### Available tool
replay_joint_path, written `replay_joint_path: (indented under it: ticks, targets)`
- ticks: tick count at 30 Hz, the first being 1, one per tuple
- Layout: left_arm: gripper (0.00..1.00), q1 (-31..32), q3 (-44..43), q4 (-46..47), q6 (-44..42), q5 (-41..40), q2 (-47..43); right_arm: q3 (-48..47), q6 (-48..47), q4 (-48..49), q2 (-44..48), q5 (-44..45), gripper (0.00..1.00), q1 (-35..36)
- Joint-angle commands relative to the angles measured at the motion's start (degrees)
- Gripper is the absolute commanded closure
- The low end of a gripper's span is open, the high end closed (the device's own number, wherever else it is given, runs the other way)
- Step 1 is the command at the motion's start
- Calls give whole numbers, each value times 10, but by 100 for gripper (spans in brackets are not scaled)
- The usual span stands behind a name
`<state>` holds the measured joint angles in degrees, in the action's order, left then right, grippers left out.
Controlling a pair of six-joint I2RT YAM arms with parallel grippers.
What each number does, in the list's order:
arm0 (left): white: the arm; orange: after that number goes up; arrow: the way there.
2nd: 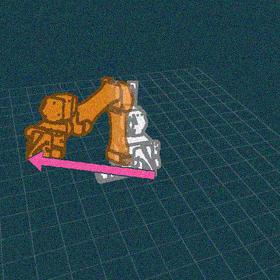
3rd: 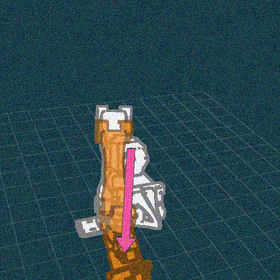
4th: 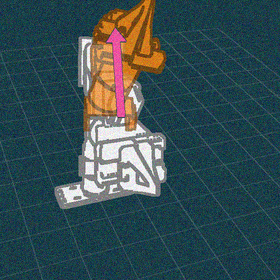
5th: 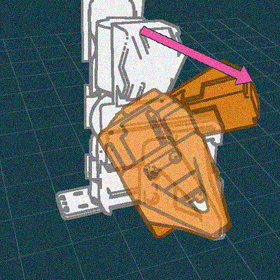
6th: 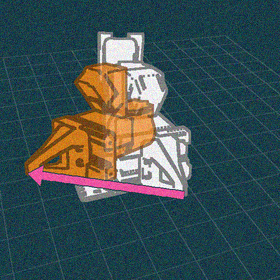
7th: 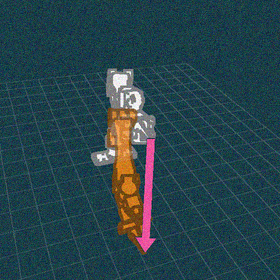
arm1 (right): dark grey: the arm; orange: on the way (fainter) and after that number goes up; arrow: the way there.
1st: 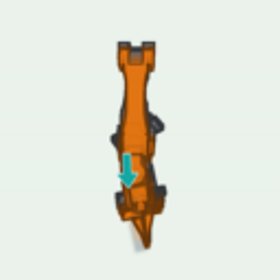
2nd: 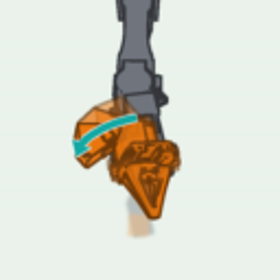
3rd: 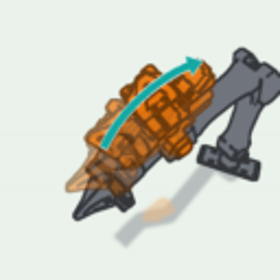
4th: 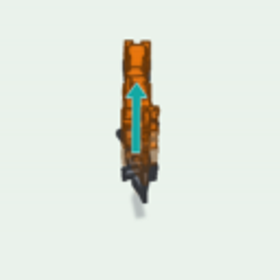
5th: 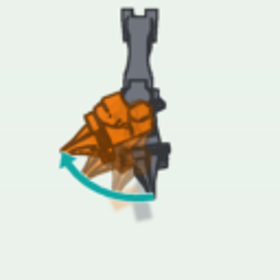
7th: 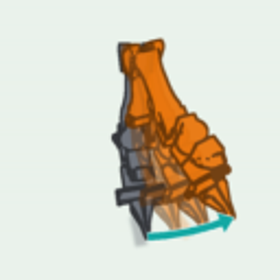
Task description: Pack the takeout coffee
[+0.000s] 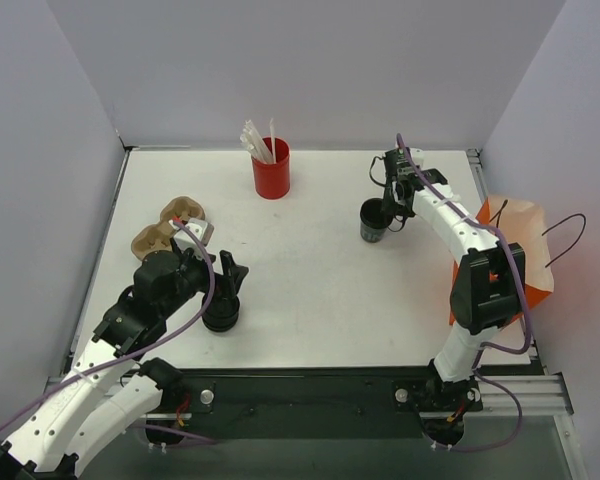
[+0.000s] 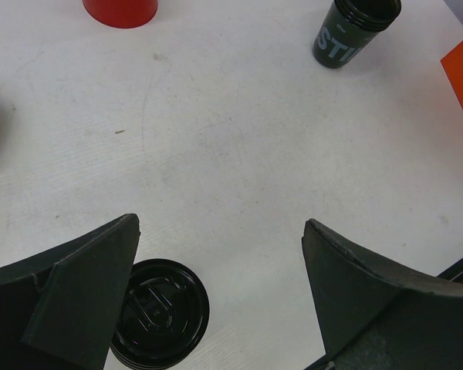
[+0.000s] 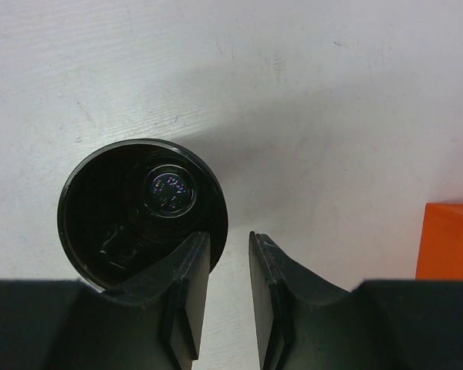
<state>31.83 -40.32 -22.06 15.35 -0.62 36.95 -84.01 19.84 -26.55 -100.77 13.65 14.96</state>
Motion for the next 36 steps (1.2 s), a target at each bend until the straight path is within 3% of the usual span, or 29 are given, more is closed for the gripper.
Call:
replay_joint_path:
  ticks: [1,16,36]
  targets:
    - [4,3,-4,26,-8,1,1,-20,9,-8,-7,0,72,-6]
    - [4,3,-4,26,-9,-3,2,-21,10,-6,-18,-6,83,-7]
    - [4,3,-5,25,-9,-1,7,-24,17,-6,-32,-13,79,-12]
